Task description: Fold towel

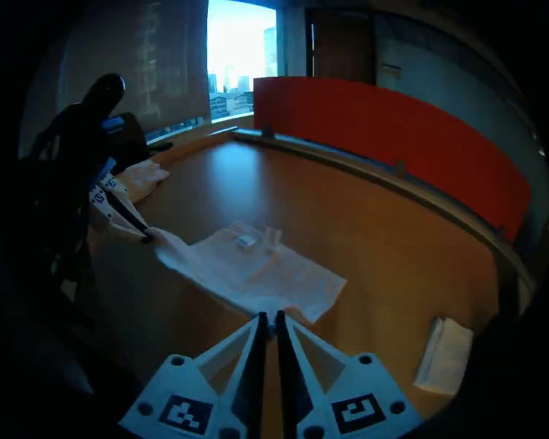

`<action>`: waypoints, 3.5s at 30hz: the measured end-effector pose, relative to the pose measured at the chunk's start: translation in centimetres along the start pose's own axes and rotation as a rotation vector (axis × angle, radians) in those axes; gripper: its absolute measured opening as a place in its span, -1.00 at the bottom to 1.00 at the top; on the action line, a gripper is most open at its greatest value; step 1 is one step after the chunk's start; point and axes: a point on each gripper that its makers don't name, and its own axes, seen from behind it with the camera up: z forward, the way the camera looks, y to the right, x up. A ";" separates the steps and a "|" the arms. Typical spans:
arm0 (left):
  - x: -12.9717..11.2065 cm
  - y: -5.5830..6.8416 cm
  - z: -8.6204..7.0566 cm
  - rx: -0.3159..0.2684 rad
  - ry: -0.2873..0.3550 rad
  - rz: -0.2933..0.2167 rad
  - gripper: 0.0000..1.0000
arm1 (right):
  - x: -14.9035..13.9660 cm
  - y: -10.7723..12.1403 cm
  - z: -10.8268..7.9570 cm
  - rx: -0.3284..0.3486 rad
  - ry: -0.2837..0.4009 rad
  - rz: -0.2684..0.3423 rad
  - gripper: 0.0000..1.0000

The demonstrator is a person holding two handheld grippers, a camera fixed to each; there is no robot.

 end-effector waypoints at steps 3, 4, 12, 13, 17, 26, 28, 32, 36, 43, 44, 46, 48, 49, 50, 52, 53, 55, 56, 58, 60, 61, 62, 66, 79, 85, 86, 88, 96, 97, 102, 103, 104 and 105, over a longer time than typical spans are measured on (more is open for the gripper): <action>0.5 -0.4 0.3 0.001 0.003 0.003 -0.78 | 0.2 0.3 0.3 -0.002 0.001 -0.003 -0.81; 0.7 -0.5 0.4 0.002 0.004 0.005 -0.77 | 0.2 0.4 0.5 -0.003 0.002 -0.004 -0.81; 2.9 -2.3 1.9 0.021 0.019 0.026 -0.78 | 0.9 2.2 2.3 -0.021 0.006 -0.005 -0.81; 3.2 -2.6 2.1 0.021 0.020 0.027 -0.78 | 0.9 2.4 2.5 -0.024 0.004 -0.007 -0.81; 4.4 -3.5 3.1 0.028 0.024 0.032 -0.78 | 1.1 3.4 3.6 -0.032 -0.003 -0.017 -0.81; 5.9 -5.3 5.4 0.043 0.008 0.060 -0.77 | 1.2 5.0 6.1 -0.029 -0.019 -0.018 -0.81; 6.0 -5.6 5.9 0.043 0.001 0.064 -0.77 | 1.1 5.2 6.6 -0.028 -0.026 -0.016 -0.81; 5.9 -5.8 6.7 0.041 -0.013 0.069 -0.77 | 0.6 5.4 7.3 -0.023 -0.042 -0.016 -0.81; 5.8 -6.1 7.8 0.048 -0.017 0.072 -0.76 | 0.0 5.7 8.0 -0.022 -0.059 -0.019 -0.81; 5.4 -6.7 10.1 0.070 -0.027 0.079 -0.75 | -1.5 6.6 9.7 -0.028 -0.097 -0.011 -0.81; 5.4 -6.8 10.4 0.072 -0.026 0.081 -0.75 | -1.7 6.7 10.0 -0.030 -0.102 -0.010 -0.81; 5.5 -7.0 11.0 0.076 -0.022 0.086 -0.74 | -2.1 7.1 10.5 -0.034 -0.114 -0.006 -0.81; 5.6 -7.3 11.6 0.082 -0.015 0.091 -0.70 | -2.5 7.4 10.9 -0.039 -0.124 0.000 -0.81; 5.7 -7.5 11.9 0.085 -0.011 0.094 -0.69 | -2.6 7.6 11.2 -0.042 -0.125 0.003 -0.81; 5.9 -7.7 12.2 0.089 -0.008 0.096 -0.66 | -2.6 7.8 11.4 -0.046 -0.127 0.006 -0.81; 6.1 -8.1 12.8 0.098 0.001 0.099 -0.61 | -2.8 8.2 11.9 -0.057 -0.130 0.012 -0.81; 6.3 -8.3 13.0 0.103 0.005 0.101 -0.58 | -2.8 8.4 12.1 -0.064 -0.131 0.015 -0.81; 6.4 -8.7 13.5 0.112 0.012 0.103 -0.52 | -3.0 8.8 12.5 -0.074 -0.135 0.019 -0.81; 6.5 -8.9 13.7 0.116 0.014 0.104 -0.49 | -3.1 9.0 12.7 -0.078 -0.137 0.021 -0.80; 6.6 -9.2 14.1 0.126 0.018 0.106 -0.45 | -3.3 9.1 13.1 -0.082 -0.142 0.023 -0.79; 6.6 -9.5 14.5 0.136 0.020 0.108 -0.41 | -3.4 9.3 13.4 -0.086 -0.147 0.024 -0.78; 6.6 -9.6 14.6 0.138 0.019 0.108 -0.38 | -3.4 9.4 13.5 -0.089 -0.147 0.024 -0.77; 6.6 -9.7 14.7 0.141 0.018 0.109 -0.35 | -3.4 9.5 13.6 -0.092 -0.147 0.024 -0.76; 6.8 -10.1 15.2 0.155 0.019 0.119 -0.20 | -3.4 10.2 14.1 -0.110 -0.149 0.024 -0.70; 7.8 -12.5 15.7 0.248 0.037 0.153 0.59 | -3.5 12.2 15.1 -0.169 -0.168 0.010 -0.55; 8.5 -13.9 15.0 0.292 0.056 0.145 0.81 | -3.2 12.7 15.1 -0.187 -0.161 0.020 -0.41; 8.6 -14.0 14.9 0.295 0.059 0.143 0.81 | -3.1 12.7 15.0 -0.190 -0.158 0.022 -0.35; 8.6 -14.2 14.6 0.296 0.062 0.136 0.81 | -3.0 12.9 14.8 -0.196 -0.154 0.025 -0.10; 7.6 -14.5 13.1 0.279 0.067 0.073 0.82 | -2.8 12.5 13.9 -0.198 -0.142 0.038 0.60; 7.4 -14.4 12.9 0.275 0.067 0.064 0.82 | -2.8 12.4 13.7 -0.196 -0.140 0.040 0.62; 6.0 -14.0 11.8 0.258 0.070 0.024 0.82 | -3.1 11.4 12.7 -0.191 -0.137 0.048 0.62; 5.6 -13.9 11.5 0.258 0.069 0.018 0.82 | -3.2 11.1 12.4 -0.189 -0.136 0.051 0.62; 5.3 -13.8 11.2 0.258 0.068 0.012 0.82 | -3.3 10.9 12.2 -0.187 -0.135 0.053 0.62; 4.9 -13.6 10.9 0.258 0.068 0.005 0.82 | -3.4 10.5 11.9 -0.185 -0.135 0.057 0.62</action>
